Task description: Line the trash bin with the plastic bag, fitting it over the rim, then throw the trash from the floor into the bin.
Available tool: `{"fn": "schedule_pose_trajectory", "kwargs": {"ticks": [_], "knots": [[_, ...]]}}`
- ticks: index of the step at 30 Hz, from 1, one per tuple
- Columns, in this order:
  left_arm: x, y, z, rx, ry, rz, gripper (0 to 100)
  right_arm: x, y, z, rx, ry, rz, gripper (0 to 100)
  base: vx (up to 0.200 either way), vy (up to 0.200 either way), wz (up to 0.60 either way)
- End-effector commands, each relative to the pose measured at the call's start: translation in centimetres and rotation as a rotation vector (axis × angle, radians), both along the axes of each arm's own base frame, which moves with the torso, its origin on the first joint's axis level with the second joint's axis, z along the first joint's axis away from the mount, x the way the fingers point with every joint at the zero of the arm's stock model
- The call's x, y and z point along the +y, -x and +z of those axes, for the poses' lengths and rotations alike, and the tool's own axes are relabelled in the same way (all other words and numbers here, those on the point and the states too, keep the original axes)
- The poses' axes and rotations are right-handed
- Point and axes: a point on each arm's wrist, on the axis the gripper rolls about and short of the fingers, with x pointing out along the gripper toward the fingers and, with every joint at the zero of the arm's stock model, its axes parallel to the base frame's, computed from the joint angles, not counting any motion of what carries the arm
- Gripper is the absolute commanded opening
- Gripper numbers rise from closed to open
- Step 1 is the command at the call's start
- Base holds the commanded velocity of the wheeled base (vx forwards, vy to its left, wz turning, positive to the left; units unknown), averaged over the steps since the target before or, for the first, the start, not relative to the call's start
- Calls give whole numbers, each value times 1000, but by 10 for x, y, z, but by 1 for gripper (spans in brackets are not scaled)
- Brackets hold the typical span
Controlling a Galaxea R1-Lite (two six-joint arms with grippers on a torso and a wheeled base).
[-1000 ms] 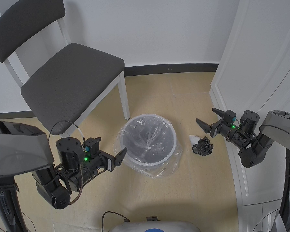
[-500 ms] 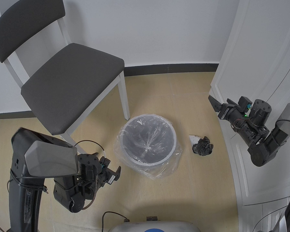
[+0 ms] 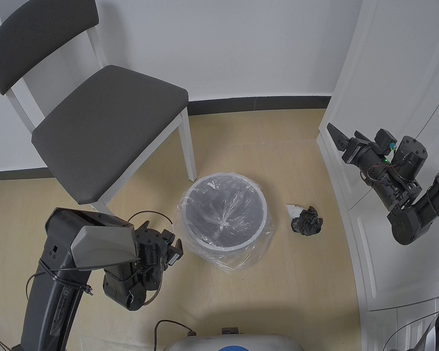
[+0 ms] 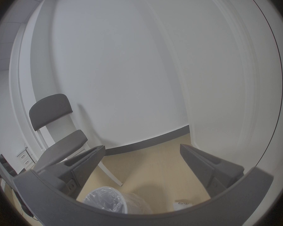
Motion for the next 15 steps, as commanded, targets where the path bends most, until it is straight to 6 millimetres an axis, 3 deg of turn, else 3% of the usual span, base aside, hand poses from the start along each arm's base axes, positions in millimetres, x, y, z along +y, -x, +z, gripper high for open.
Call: {"fn": "schedule_pose_trajectory", "kwargs": {"ticks": [1, 14, 15], "knots": [[3, -25, -16, -39, -24, 45, 100, -1, 6, 10, -30, -6, 3, 100, 0, 0, 0], [-2, -62, -12, -61, -27, 85, 100, -3, 6, 7, -25, -3, 3, 100, 0, 0, 0], [-4, -72, -10, -64, -25, 85, 100, -3, 5, 6, -20, -1, 4, 100, 0, 0, 0]]}}
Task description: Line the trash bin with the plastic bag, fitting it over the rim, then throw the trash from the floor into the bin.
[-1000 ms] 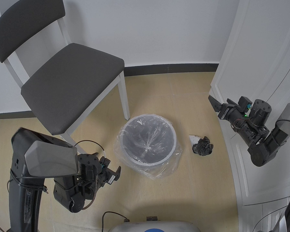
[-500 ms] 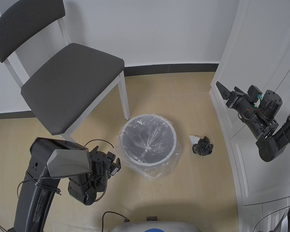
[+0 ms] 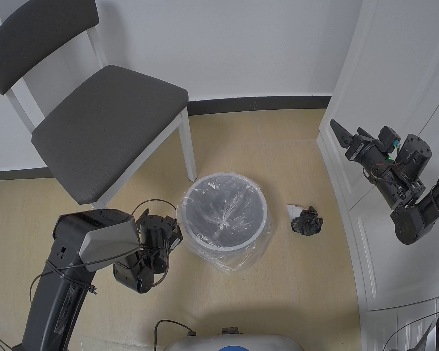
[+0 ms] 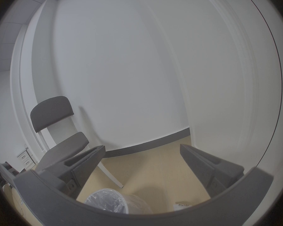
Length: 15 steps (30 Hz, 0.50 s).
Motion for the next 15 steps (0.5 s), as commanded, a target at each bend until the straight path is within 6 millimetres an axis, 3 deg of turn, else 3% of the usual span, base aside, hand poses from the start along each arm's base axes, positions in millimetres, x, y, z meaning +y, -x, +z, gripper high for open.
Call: {"fn": "schedule_pose_trajectory", "kwargs": {"ticks": [1, 10, 15], "knots": [[-3, -23, 0, -6, 3, 7, 100, 0, 0, -4, 11, 5, 3, 100, 0, 0, 0], [-12, -52, -2, 73, -1, -66, 100, -2, -5, -14, 39, 14, -4, 100, 0, 0, 0], [-13, -57, -8, 151, -19, -97, 100, -2, -8, -20, 37, 17, -2, 100, 0, 0, 0]]}}
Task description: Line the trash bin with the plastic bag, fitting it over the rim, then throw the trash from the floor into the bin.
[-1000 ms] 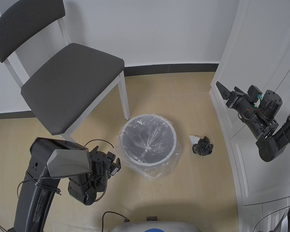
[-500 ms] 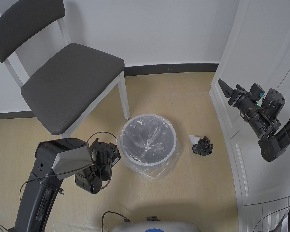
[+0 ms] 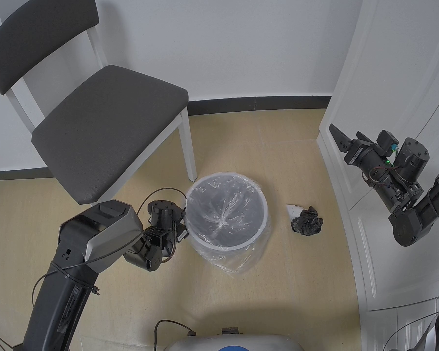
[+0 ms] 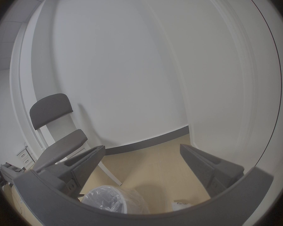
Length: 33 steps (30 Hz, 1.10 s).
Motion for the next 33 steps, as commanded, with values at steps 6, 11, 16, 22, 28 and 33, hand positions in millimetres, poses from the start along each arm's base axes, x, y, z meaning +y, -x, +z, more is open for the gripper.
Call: {"fn": "schedule_pose_trajectory", "kwargs": {"ticks": [6, 11, 16, 22, 28, 33], "knots": [[-8, -26, -6, 17, 4, -17, 100, -1, -9, -24, 52, 19, -4, 100, 0, 0, 0], [-8, -27, -8, 3, 27, -11, 100, -1, -12, -31, 71, 27, -1, 100, 0, 0, 0], [-6, -22, -1, -20, 72, 2, 100, -4, -14, -36, 84, 33, 7, 100, 0, 0, 0], [-5, -6, 21, -47, 106, -1, 100, -9, -16, -39, 91, 35, -2, 100, 0, 0, 0], [-4, 9, 34, -81, 117, -12, 100, -13, -17, -42, 100, 41, 2, 100, 0, 0, 0], [4, 42, 41, -77, 80, -31, 100, -22, -15, -46, 114, 49, 7, 100, 0, 0, 0]]}}
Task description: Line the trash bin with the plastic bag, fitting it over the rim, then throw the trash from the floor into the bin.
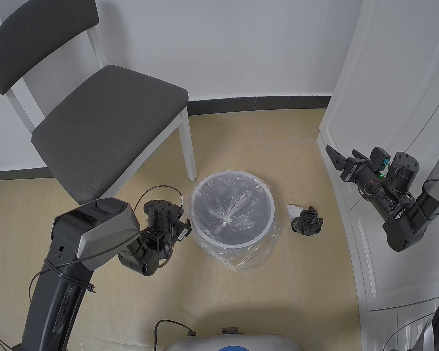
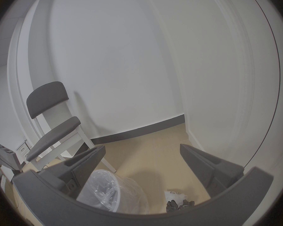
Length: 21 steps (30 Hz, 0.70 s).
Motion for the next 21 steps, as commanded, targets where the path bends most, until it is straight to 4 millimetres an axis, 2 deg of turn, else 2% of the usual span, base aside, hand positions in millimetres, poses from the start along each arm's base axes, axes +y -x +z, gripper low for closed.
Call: {"fn": "schedule_pose_trajectory", "kwargs": {"ticks": [1, 4, 8, 12, 21], "knots": [[6, 30, 26, -31, -18, -20, 100, -10, 3, -8, 22, 13, 11, 100, 0, 0, 0], [10, 45, 37, -39, -20, -28, 100, -17, 10, -18, 30, 62, 61, 100, 0, 0, 0], [11, 70, 57, -30, -20, -50, 100, -22, 9, -32, 54, 160, 78, 100, 0, 0, 0], [9, 92, 72, -34, -12, -77, 100, -24, 10, -33, 55, 177, 67, 100, 0, 0, 0], [-1, 124, 108, -92, 20, -140, 100, -36, 10, -27, 38, 179, 33, 100, 0, 0, 0]]}}
